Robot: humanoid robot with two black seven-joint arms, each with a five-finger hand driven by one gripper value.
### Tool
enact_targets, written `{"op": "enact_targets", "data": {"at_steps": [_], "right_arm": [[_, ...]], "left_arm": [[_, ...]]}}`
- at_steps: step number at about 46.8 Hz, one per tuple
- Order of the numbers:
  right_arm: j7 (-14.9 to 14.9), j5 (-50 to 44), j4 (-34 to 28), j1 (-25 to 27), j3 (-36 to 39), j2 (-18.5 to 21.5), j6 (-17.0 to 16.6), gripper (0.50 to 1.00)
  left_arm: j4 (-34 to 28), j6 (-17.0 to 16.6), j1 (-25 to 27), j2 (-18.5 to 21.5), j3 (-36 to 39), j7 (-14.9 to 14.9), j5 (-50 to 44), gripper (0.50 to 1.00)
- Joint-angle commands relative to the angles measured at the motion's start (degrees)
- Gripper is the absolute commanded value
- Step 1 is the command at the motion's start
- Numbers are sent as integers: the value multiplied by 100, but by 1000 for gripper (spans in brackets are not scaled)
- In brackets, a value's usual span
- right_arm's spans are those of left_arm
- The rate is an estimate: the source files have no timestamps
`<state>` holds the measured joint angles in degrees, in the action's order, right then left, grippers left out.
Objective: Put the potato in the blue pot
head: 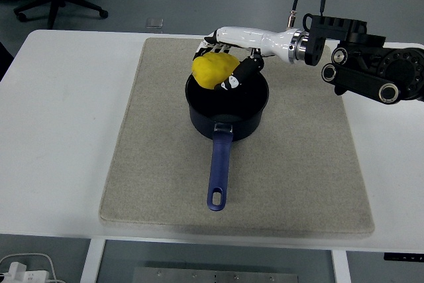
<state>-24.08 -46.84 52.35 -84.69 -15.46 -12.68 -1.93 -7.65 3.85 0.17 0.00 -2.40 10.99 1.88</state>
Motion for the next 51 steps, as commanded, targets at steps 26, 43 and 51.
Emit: {"op": "enact_targets", "data": {"at_steps": [26,43,51], "right_arm": [[-62,378,39,6,25,-86,-89,924],[-62,395,57,-12,60,-279,-97,924],[-18,685,39,-12,69,-621,-150,926]], "left_arm": [[0,2,0,0,3,0,-3,994],[0,2,0,0,-6,0,6,994],[0,2,0,0,3,-9,-3,994]]}}
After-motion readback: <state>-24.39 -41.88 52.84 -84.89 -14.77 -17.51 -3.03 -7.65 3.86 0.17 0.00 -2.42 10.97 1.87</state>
